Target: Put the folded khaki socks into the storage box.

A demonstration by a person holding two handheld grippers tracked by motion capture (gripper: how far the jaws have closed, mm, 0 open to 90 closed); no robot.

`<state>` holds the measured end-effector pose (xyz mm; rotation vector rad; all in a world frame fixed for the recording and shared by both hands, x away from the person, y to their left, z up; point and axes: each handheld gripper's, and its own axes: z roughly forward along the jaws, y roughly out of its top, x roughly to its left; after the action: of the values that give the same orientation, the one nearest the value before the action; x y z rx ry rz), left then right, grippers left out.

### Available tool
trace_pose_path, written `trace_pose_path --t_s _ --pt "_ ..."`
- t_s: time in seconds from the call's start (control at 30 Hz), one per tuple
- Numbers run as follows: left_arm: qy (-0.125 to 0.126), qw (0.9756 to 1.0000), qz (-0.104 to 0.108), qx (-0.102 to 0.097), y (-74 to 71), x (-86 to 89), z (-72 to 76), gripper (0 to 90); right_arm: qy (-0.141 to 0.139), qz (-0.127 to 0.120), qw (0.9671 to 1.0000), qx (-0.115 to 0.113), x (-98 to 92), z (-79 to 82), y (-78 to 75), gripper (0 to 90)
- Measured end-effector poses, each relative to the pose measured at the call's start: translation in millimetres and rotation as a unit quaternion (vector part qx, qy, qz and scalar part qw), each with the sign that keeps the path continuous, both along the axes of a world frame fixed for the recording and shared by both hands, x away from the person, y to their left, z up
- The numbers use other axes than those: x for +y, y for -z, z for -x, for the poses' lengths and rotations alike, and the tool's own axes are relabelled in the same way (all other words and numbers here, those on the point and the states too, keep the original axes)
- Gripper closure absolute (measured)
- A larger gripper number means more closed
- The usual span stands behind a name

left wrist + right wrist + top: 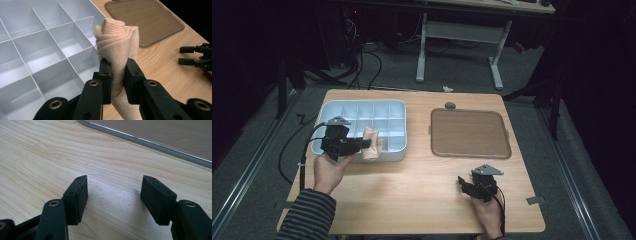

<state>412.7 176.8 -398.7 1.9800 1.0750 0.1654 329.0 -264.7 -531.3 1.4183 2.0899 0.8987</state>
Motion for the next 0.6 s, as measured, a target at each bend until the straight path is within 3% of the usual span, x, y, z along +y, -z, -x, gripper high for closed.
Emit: trace_pose_path --t_s 0.6 --pt "-0.011 0.9999 -0.009 0.006 -2.1 6.1 -23.4 78.2 -0.002 0.002 1.0 -0.001 0.0 -0.1 0.1 38.2"
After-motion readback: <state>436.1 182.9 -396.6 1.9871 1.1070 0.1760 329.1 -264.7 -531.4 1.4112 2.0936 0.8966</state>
